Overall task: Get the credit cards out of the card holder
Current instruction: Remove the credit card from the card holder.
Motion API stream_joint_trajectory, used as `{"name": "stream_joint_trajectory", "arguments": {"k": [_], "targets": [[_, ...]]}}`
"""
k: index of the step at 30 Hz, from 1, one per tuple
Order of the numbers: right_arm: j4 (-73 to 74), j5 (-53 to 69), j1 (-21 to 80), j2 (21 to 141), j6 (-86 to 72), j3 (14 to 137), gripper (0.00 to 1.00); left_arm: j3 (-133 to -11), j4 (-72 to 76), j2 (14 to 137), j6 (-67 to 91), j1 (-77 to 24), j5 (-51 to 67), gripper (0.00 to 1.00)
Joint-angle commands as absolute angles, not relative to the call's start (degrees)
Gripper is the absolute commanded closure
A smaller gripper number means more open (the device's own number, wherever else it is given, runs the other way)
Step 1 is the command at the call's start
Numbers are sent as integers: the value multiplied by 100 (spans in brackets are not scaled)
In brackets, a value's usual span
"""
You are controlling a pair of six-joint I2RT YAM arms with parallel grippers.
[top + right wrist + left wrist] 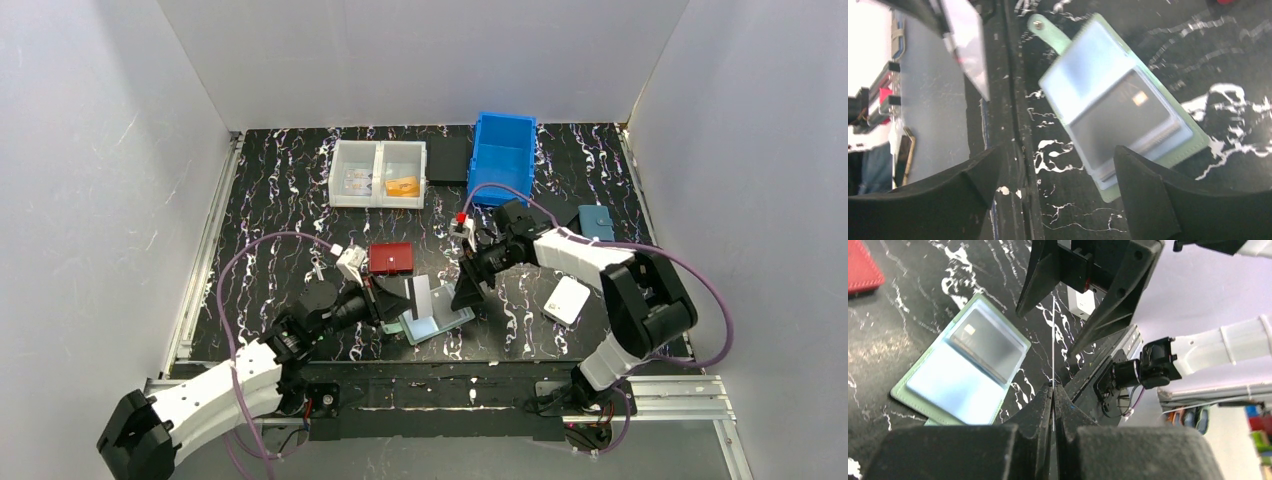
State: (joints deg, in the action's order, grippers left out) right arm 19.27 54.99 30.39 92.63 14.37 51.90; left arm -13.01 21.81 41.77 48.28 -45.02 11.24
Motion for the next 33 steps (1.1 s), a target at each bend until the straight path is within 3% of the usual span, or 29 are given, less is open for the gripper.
{"name": "stream_joint_trajectory", "arguments": {"k": [1, 7, 16, 21, 27, 30, 32, 33], "targets": [[2280, 6288, 3035, 8564, 2310, 5309, 5, -1780, 1523, 4278, 3625, -4594, 1327, 100], [1324, 6870, 2947, 8289, 1450, 4994, 3, -2227, 2264, 5196, 3720, -4611, 1696, 100], [981, 7015, 2874, 8578, 748, 5001, 6, -2312, 2849, 5350, 3914, -4708, 1922, 100], [819, 7340, 2865, 8589, 587, 4978, 14, -2237, 3287, 5580, 4092, -4782, 1958, 100], [756, 7708, 2865, 8634, 524, 4993, 44, -2311, 3503, 5796, 4122, -4827, 1945, 100], [756, 7783, 2865, 8683, 526, 5016, 83, -2280, 3530, 5800, 4159, -4834, 1870, 100], [802, 7726, 2865, 8683, 586, 5041, 96, -2213, 3540, 5773, 4285, -4832, 1740, 96], [871, 7643, 2861, 8666, 669, 5060, 99, -2166, 3542, 5748, 4412, -4831, 1648, 89]]}}
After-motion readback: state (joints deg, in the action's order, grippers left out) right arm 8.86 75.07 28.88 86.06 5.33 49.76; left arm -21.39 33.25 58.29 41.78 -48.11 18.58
